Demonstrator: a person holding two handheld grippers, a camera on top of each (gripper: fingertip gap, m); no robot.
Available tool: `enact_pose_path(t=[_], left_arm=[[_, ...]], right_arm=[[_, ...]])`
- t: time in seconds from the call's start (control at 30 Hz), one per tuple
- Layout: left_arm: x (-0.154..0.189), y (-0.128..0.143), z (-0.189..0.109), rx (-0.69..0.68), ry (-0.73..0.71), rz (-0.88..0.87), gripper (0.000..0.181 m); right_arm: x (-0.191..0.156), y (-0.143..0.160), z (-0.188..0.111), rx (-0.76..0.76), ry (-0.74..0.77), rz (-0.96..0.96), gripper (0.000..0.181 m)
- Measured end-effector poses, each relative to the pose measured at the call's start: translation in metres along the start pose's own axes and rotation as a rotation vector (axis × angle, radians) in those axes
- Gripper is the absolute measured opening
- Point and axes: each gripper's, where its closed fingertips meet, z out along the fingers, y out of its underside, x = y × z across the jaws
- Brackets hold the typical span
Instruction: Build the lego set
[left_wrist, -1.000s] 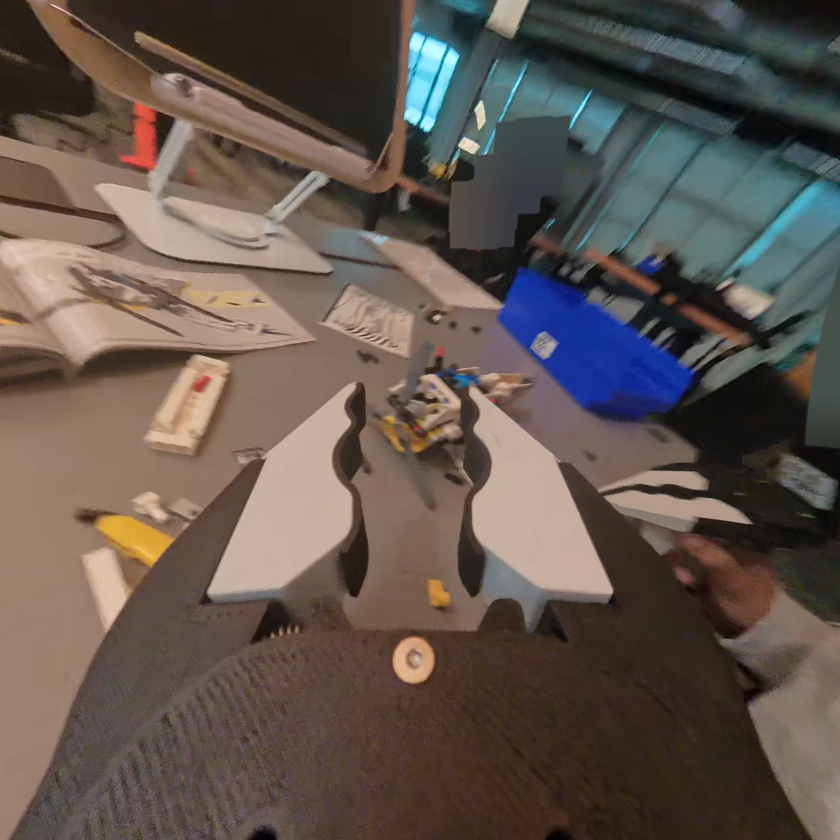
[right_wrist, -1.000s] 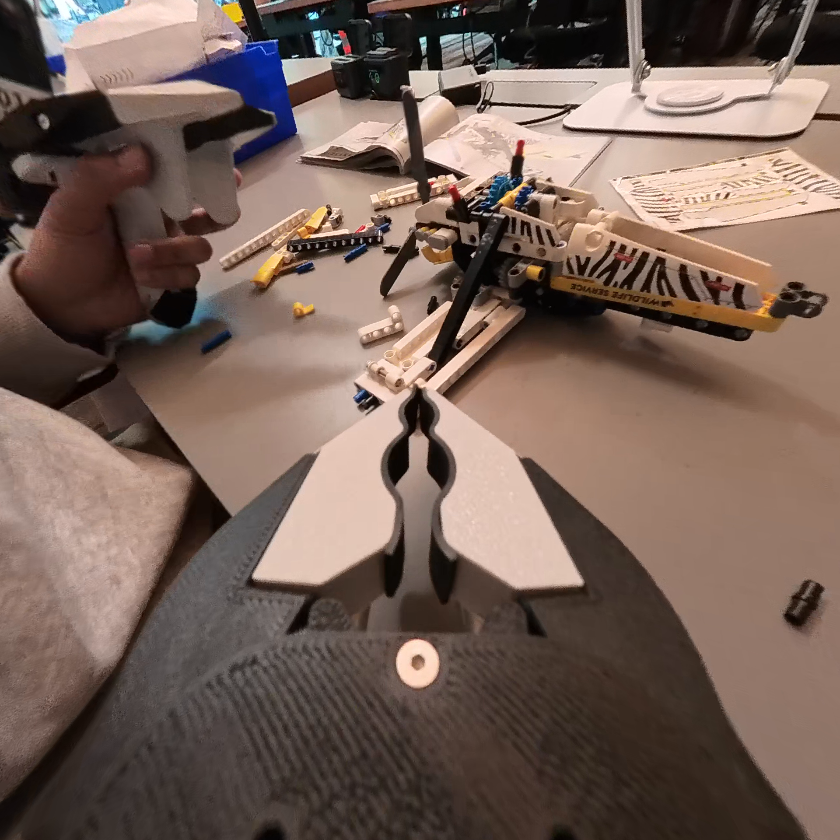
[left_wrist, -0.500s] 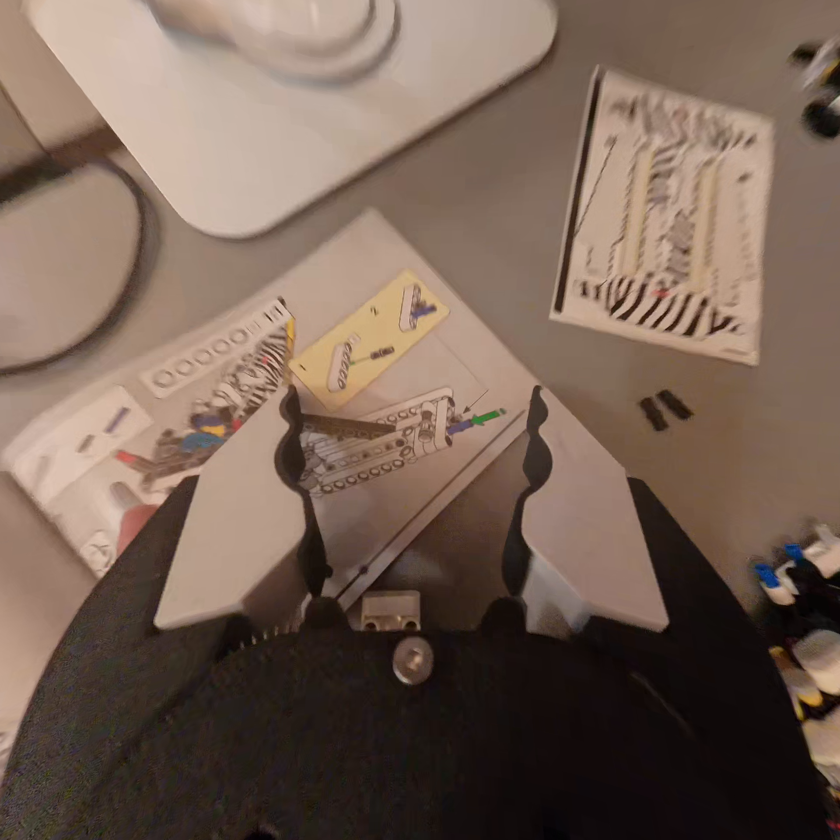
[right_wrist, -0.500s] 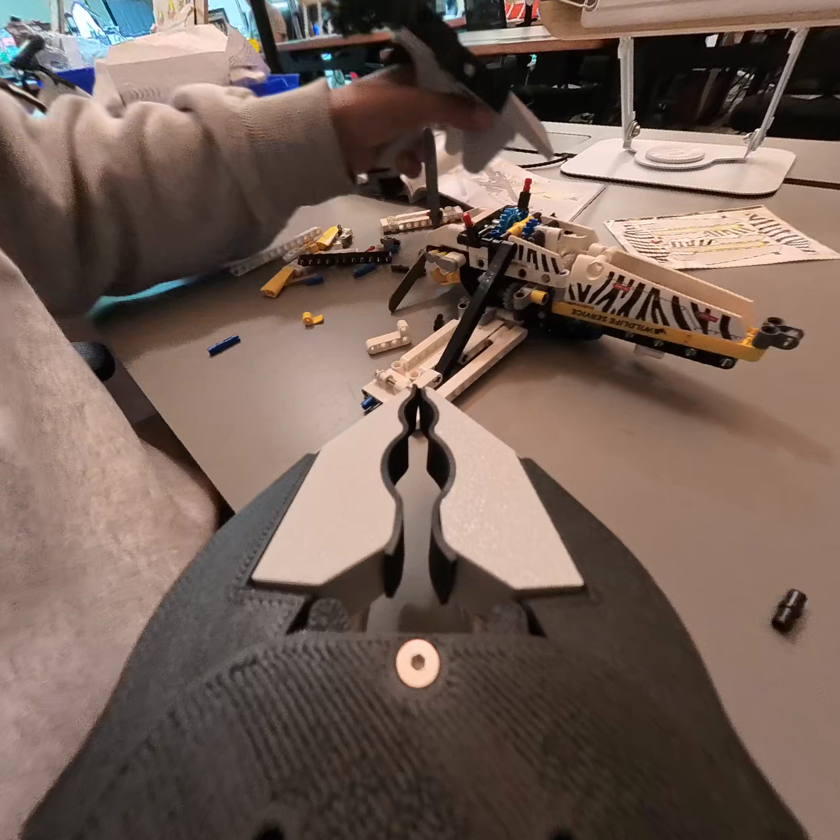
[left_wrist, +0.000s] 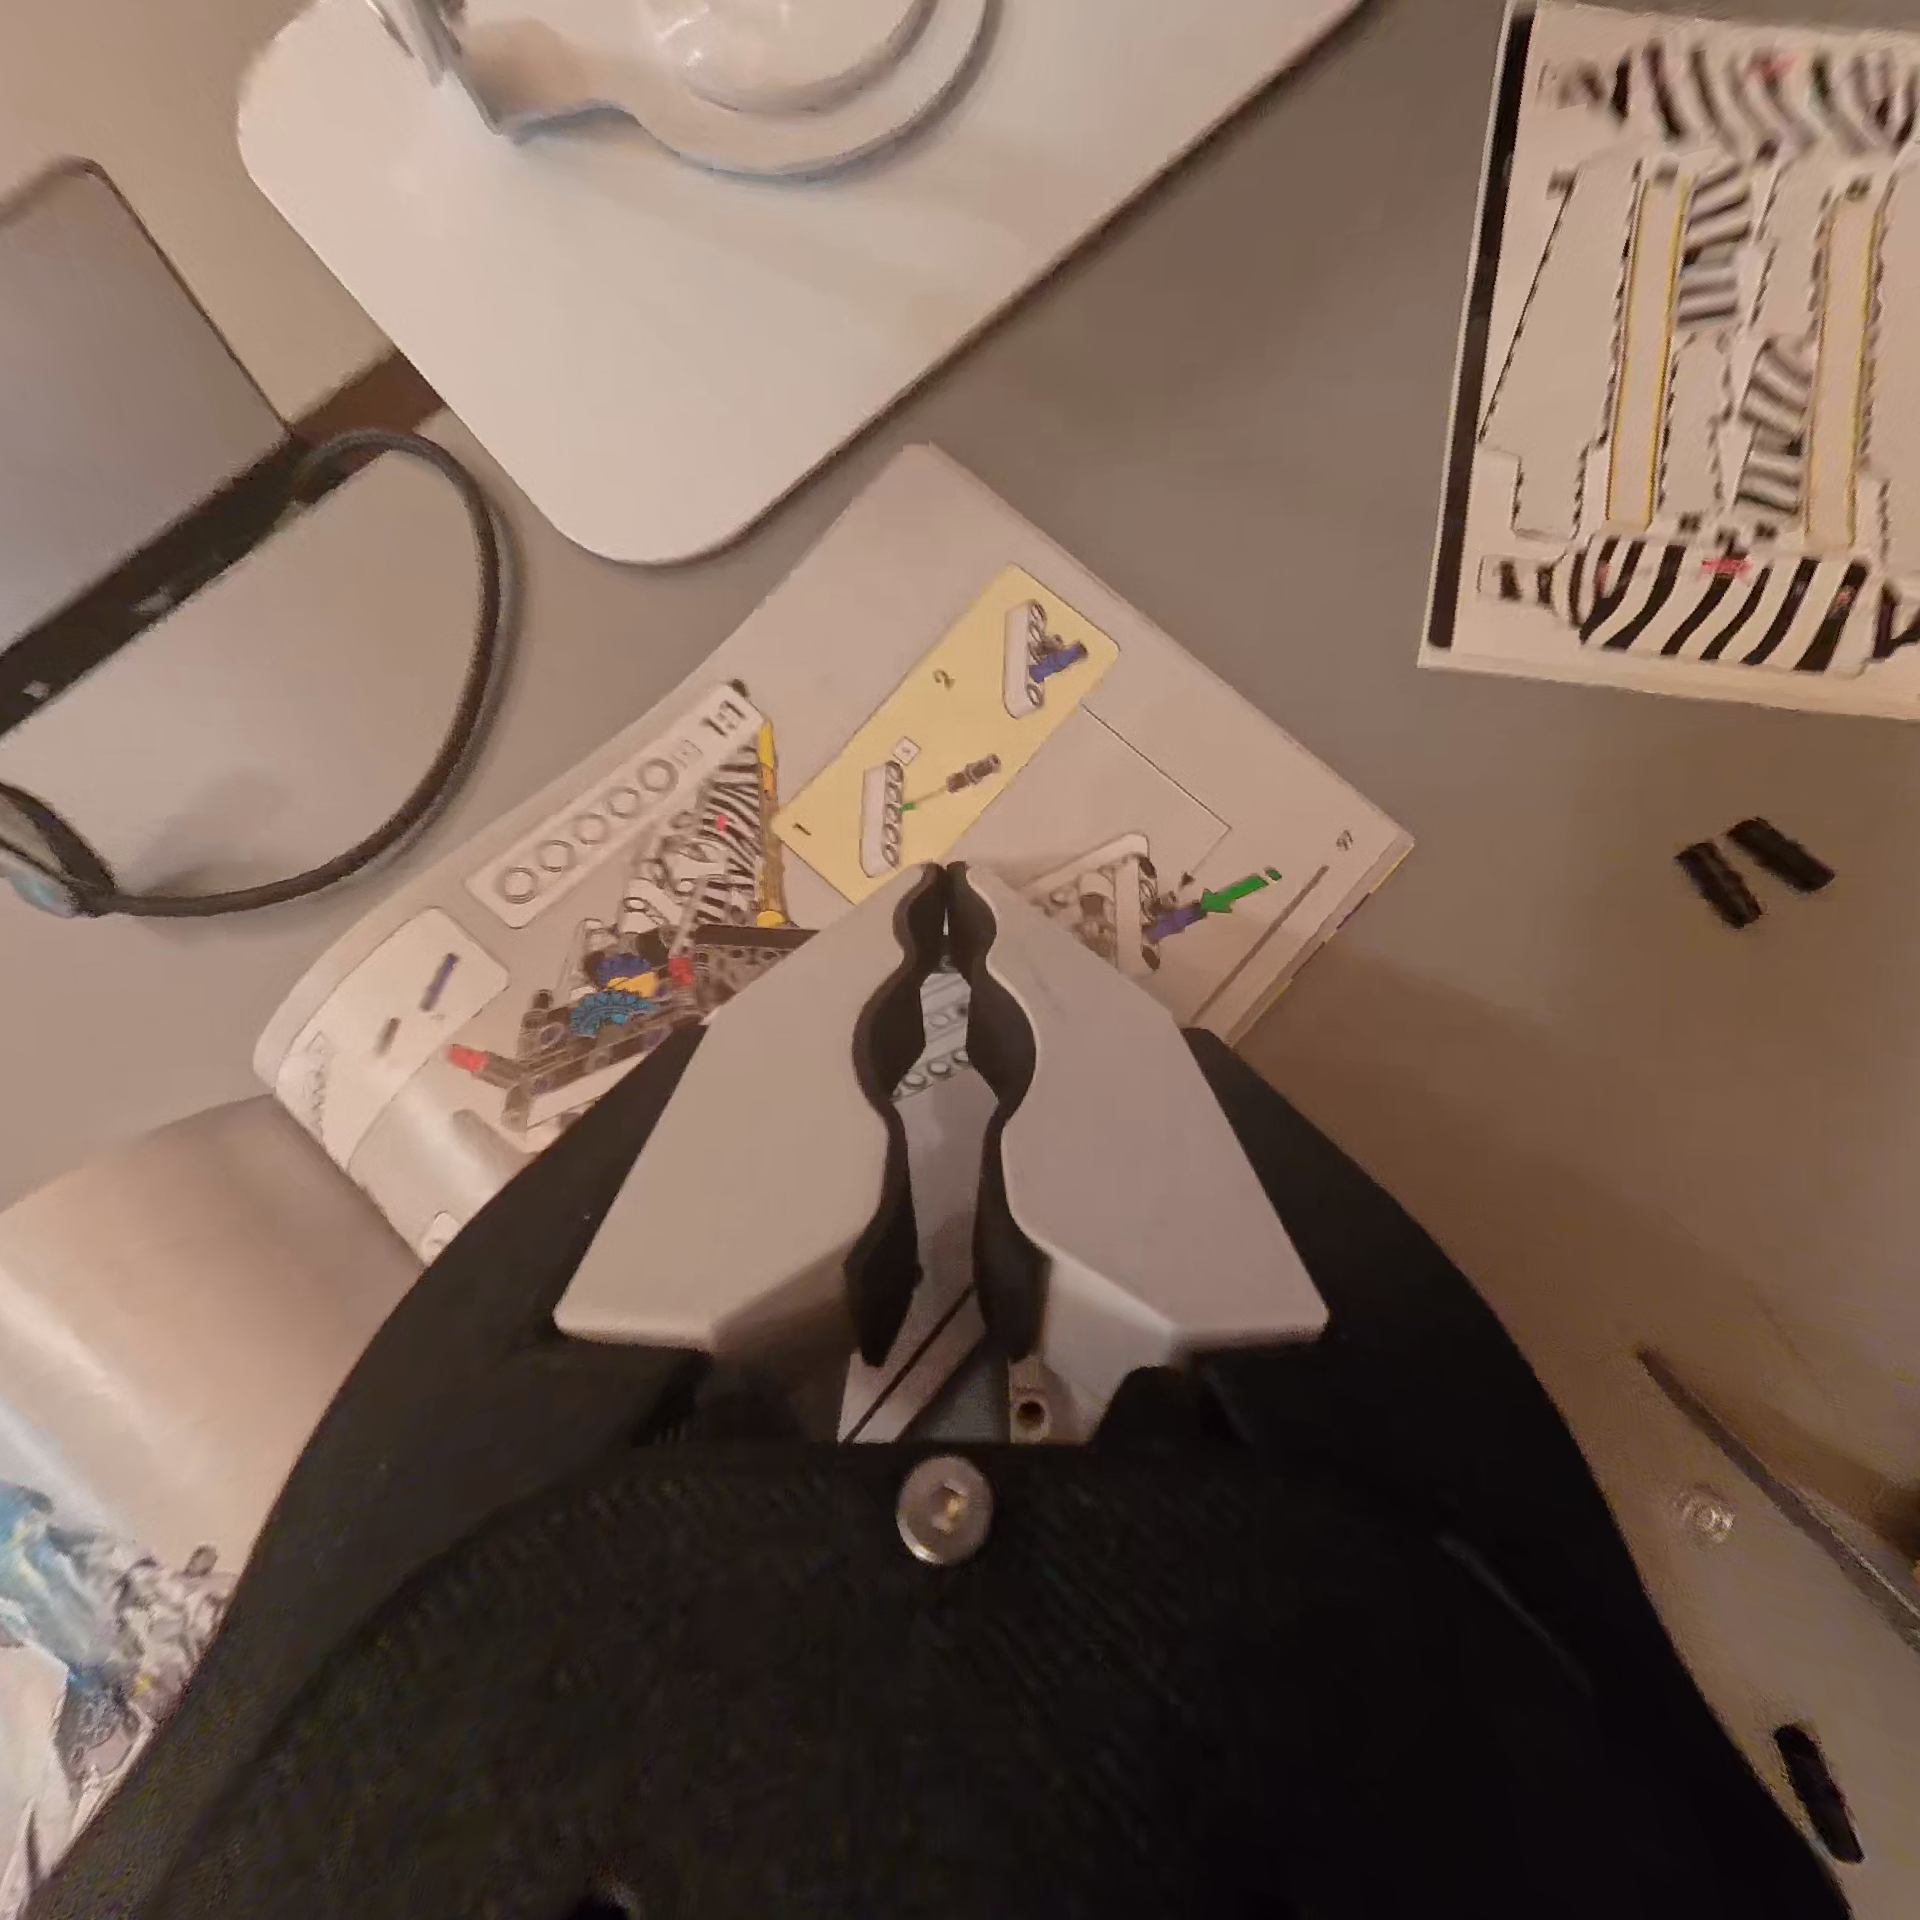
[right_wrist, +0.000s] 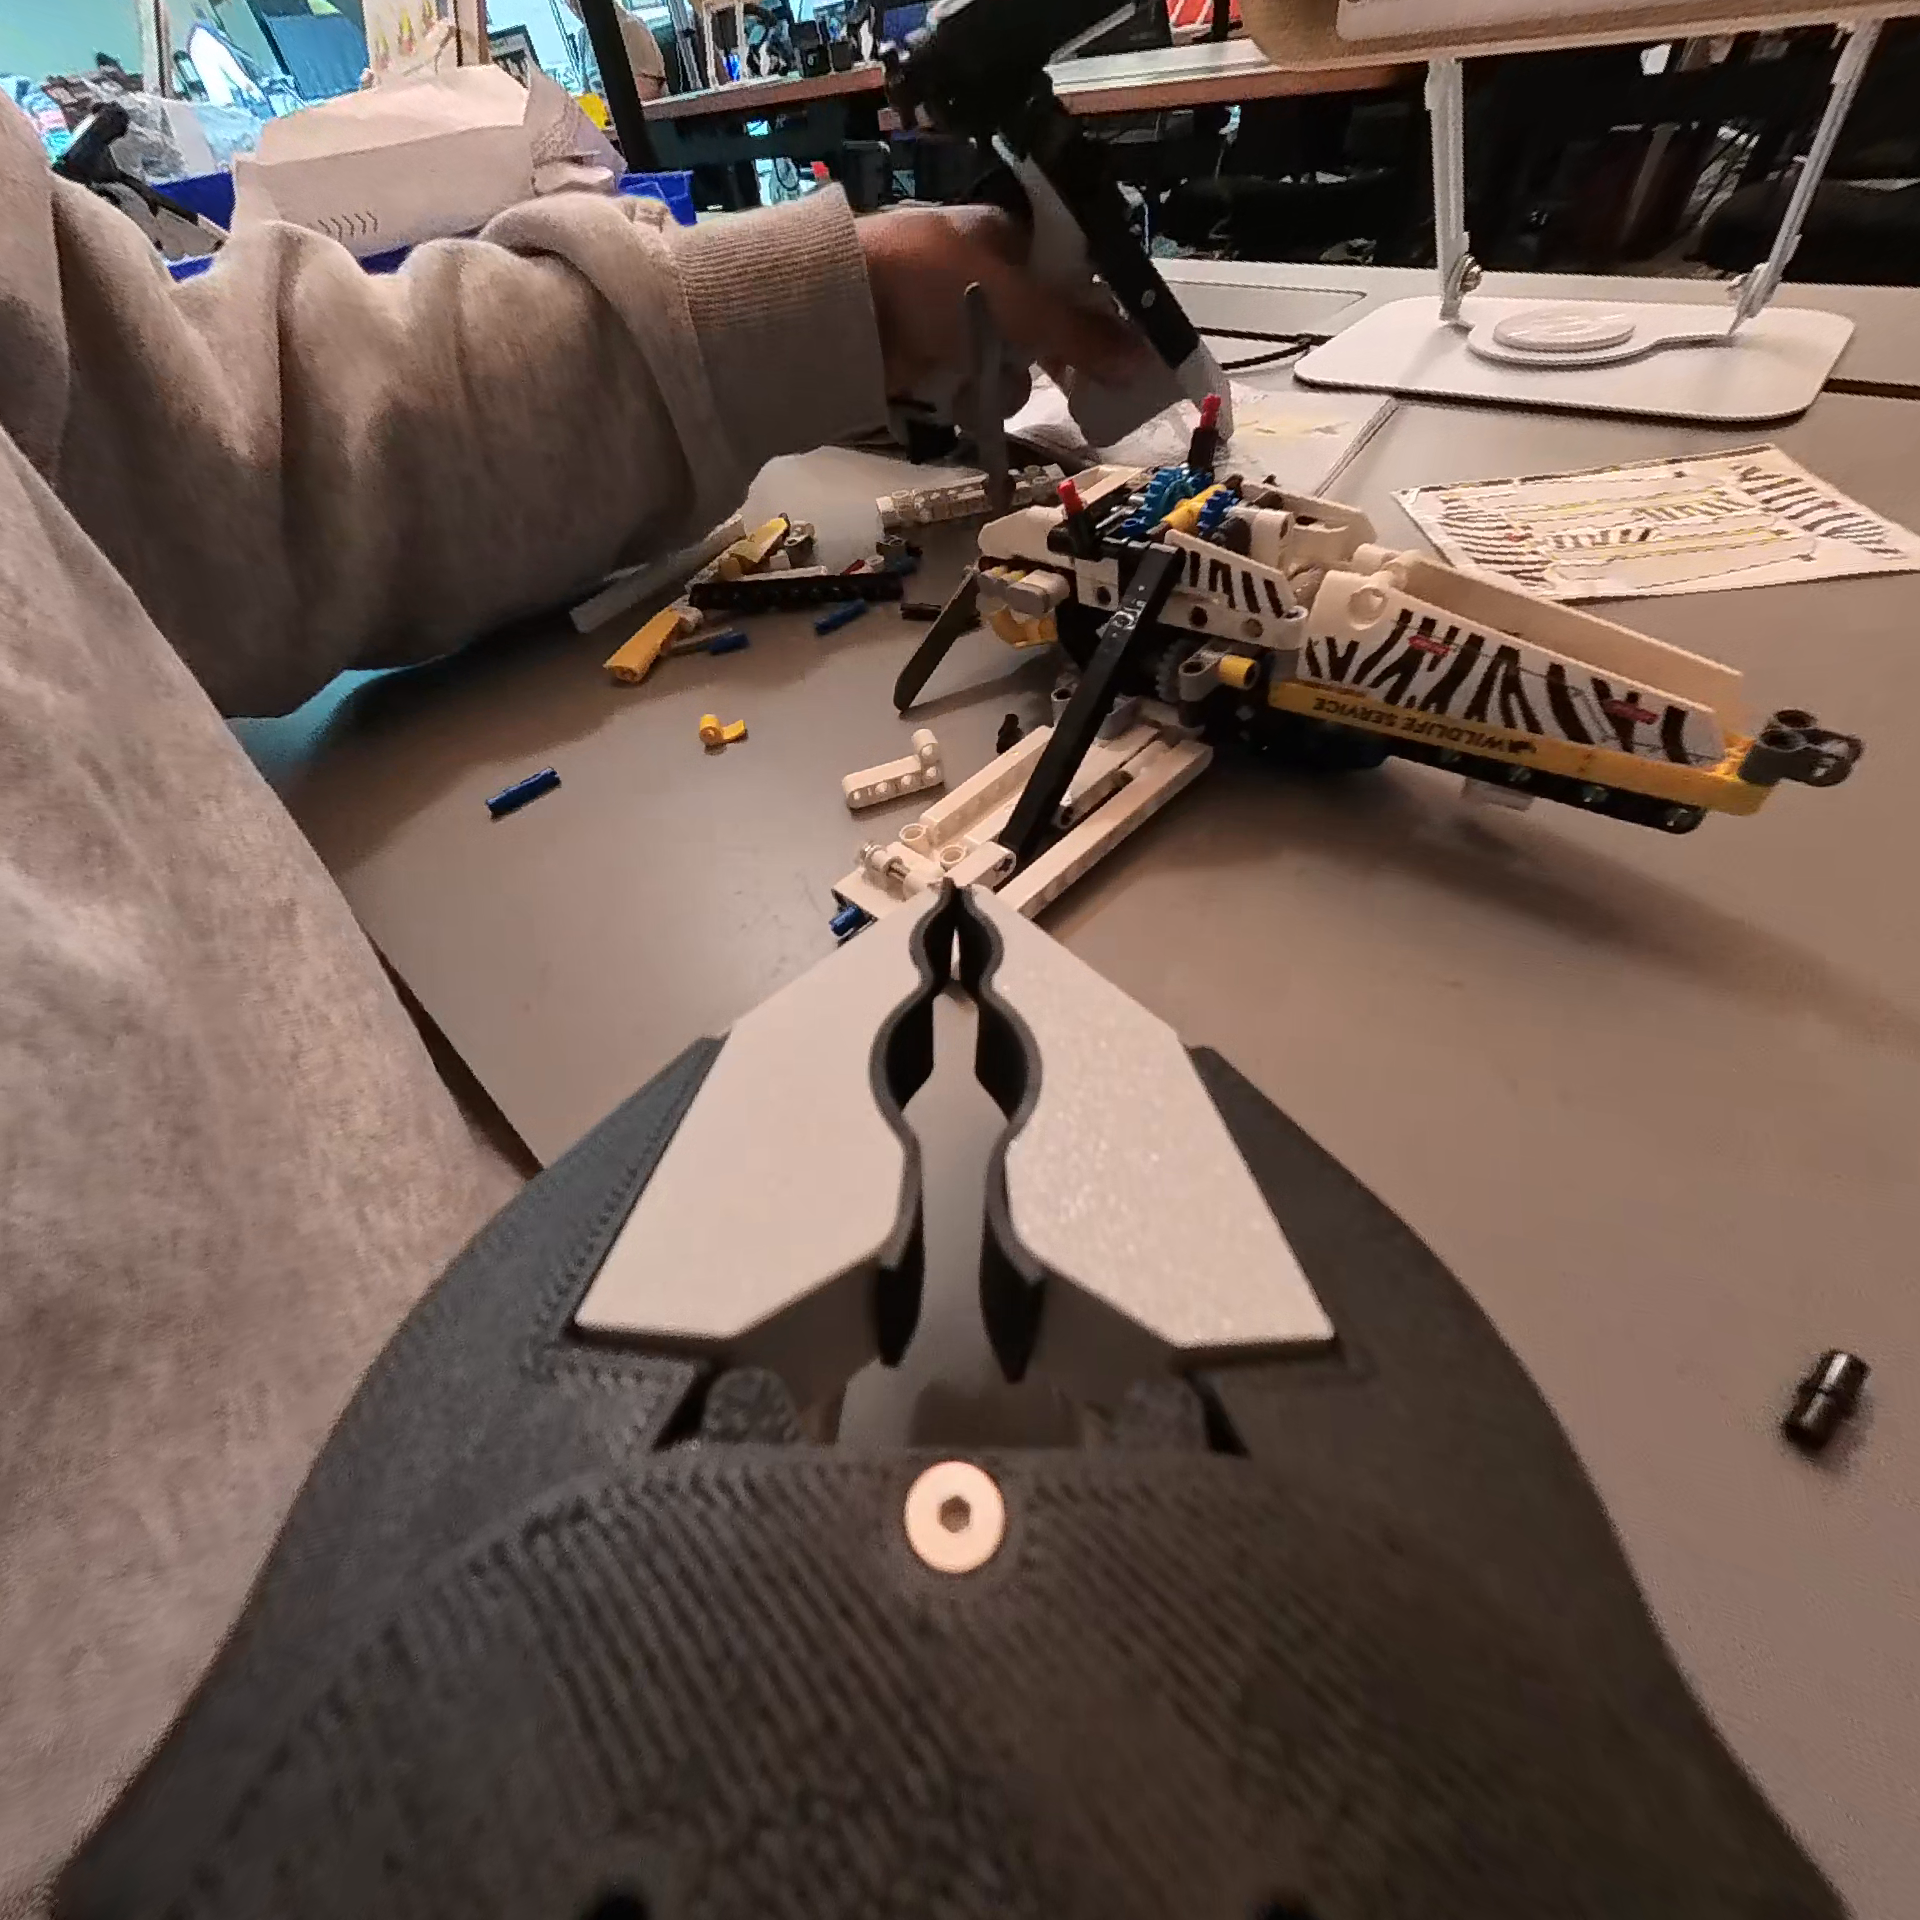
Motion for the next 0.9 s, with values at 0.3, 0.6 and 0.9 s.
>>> enact_pose_path(t=[0.3, 0.6, 0.9], left_arm=[[0.01, 0.01, 0.004, -0.006, 0.029, -0.047, 0.099], [-0.002, 0.006, -0.001, 0.037, -0.03, 0.003, 0.0], [-0.063, -0.008, -0.062, 0.323, 0.096, -0.394, 0.0]], right_arm=[[0.002, 0.0, 0.001, -0.005, 0.013, 0.007, 0.0], [0.004, 0.001, 0.001, -0.008, 0.023, 0.014, 0.0], [0.005, 0.001, 0.002, -0.014, 0.022, 0.025, 0.0]])
